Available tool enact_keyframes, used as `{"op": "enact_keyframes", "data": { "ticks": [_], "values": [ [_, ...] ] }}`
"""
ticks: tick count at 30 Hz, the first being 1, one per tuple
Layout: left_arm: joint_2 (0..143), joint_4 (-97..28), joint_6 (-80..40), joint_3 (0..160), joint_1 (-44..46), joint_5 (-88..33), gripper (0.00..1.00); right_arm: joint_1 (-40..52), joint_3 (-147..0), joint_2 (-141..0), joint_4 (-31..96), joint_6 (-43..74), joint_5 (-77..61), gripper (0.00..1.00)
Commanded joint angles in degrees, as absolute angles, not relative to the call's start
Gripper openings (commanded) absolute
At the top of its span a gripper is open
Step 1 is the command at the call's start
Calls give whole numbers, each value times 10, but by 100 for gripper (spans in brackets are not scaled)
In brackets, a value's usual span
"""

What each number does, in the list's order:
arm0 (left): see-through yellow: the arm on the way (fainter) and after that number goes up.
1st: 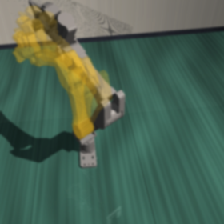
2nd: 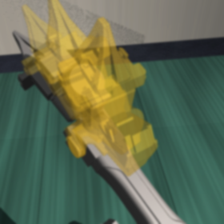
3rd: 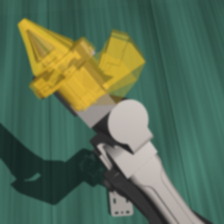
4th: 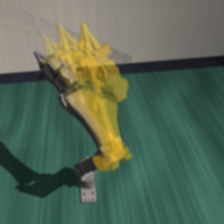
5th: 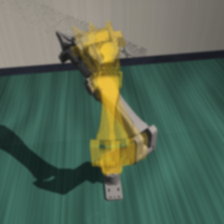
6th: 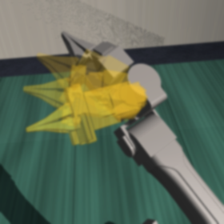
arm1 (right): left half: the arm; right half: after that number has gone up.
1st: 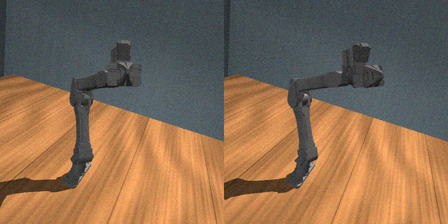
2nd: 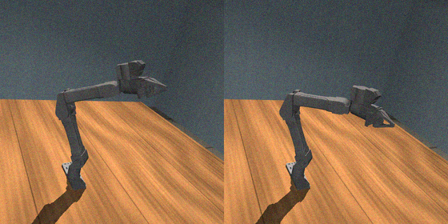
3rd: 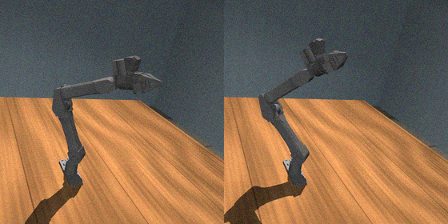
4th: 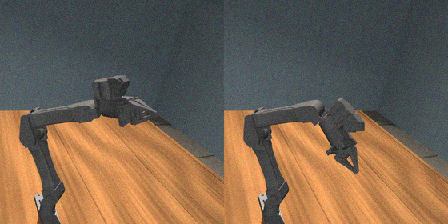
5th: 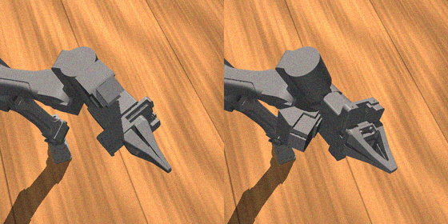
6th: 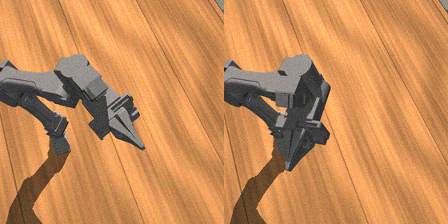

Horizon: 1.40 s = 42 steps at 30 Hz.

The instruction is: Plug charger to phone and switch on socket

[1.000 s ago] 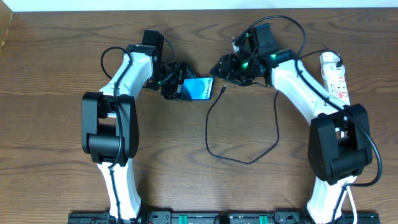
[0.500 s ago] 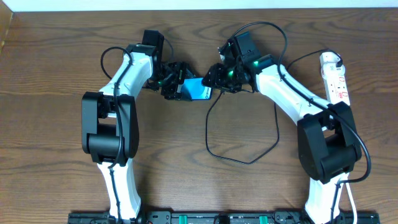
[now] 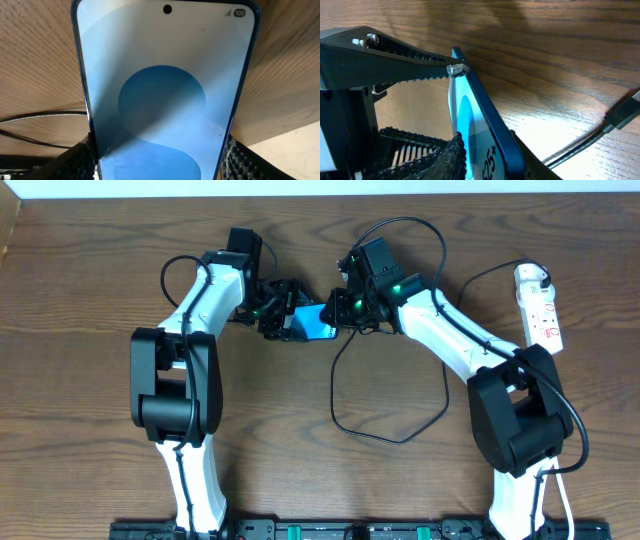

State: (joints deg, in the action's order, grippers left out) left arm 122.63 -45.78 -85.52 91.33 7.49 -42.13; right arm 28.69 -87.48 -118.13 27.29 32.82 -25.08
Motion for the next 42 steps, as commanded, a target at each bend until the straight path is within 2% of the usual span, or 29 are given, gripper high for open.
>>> {"op": "enact_keyframes", "data": {
  "ticks": [1,13,21,29,34,42],
  "values": [
    [1201,-457,-859,931,76,-445,56,294,-878,-1196,270,321,-252,22],
    [1201,-457,-859,931,76,-445,56,293,-878,-1199,264,321,-261,1],
    [1201,-457,-859,931,76,-445,56,288,-878,-1199,257,321,-274,1],
    [1201,-444,-842,931,65,-445,56,236,-879,-1194,242,321,-305,1],
    [1201,-392,-779,931,62,-449,56,201,-879,-1176,239,321,-308,1],
    [1201,-204,-693,931,62,-543,56,157,-879,-1128,213,344,-311,1]
  ]
}}
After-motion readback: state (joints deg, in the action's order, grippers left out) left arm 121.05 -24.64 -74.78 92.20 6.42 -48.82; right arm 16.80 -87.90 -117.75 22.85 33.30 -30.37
